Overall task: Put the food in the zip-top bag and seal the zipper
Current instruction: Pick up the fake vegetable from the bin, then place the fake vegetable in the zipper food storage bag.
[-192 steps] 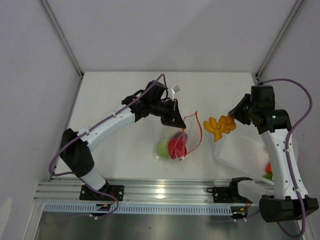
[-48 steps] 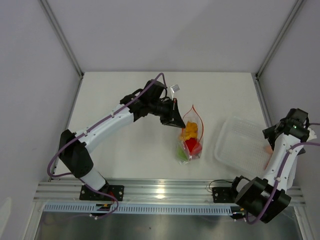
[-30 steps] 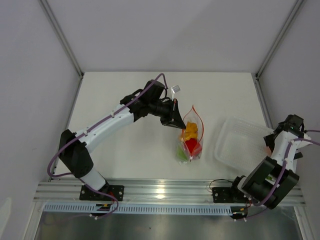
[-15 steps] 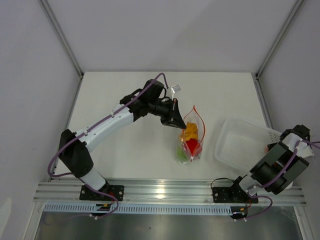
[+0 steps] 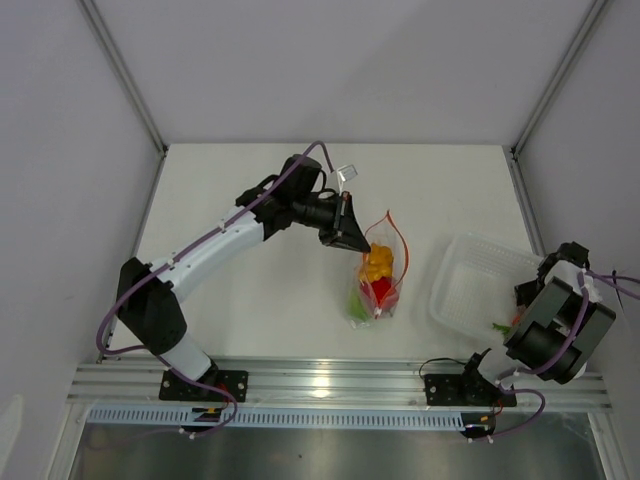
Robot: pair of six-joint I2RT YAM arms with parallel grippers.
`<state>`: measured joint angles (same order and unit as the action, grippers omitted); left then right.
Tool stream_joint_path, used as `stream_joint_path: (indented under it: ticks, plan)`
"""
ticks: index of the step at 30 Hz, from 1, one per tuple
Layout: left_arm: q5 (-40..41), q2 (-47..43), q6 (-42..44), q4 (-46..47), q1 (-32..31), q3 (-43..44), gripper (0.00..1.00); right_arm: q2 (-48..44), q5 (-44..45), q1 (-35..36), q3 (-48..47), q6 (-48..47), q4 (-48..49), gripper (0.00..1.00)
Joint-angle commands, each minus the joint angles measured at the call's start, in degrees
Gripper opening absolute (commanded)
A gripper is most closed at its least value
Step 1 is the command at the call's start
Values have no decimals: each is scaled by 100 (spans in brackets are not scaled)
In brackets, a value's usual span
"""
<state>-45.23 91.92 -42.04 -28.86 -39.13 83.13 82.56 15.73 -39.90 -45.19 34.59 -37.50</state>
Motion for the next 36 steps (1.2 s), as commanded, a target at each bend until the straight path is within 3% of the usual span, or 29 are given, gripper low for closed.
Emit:
stream_joint_path:
  ticks: [1, 4, 7, 8, 10, 11, 15, 23, 28, 32, 36]
  plan:
    - [-284, -122, -58, 328, 134, -130, 1, 128, 72, 131, 194, 408, 32, 78]
    - [-311, -200, -67, 364, 204, -183, 0, 111, 1, 193, 256, 505, 93, 68]
    - [-293, -262, -67, 364, 240, -218, 1, 137, -218, 211, 353, 531, 111, 52]
    - [-302, -262, -67, 364, 240, -227, 1, 137, -280, 211, 388, 479, 137, 41]
    - [-311, -236, -76, 381, 240, -253, 1, 6, -420, 211, 520, 496, 164, 32]
    - [-319, -236, -93, 399, 240, -245, 1, -73, -543, 219, 555, 522, 164, 20]
    - [-311, -245, -111, 399, 240, -236, 1, -583, -859, 263, 582, 549, -29, 1]
    - [-214, -289, -111, 355, 257, -210, 1, -2137, -1361, 782, 11, 724, -1039, 0]
    - [-100, -359, -94, 294, 249, -236, 1, -2526, -1720, 1054, -938, 856, -1664, 0]
    - [-38, -385, -111, 285, 248, -245, 1, -2640, -1967, 1826, -1466, 997, -1656, 0]
    - [41, -377, -94, 241, 248, -236, 1, -2193, -1933, 3670, -2281, 690, -1533, 0]
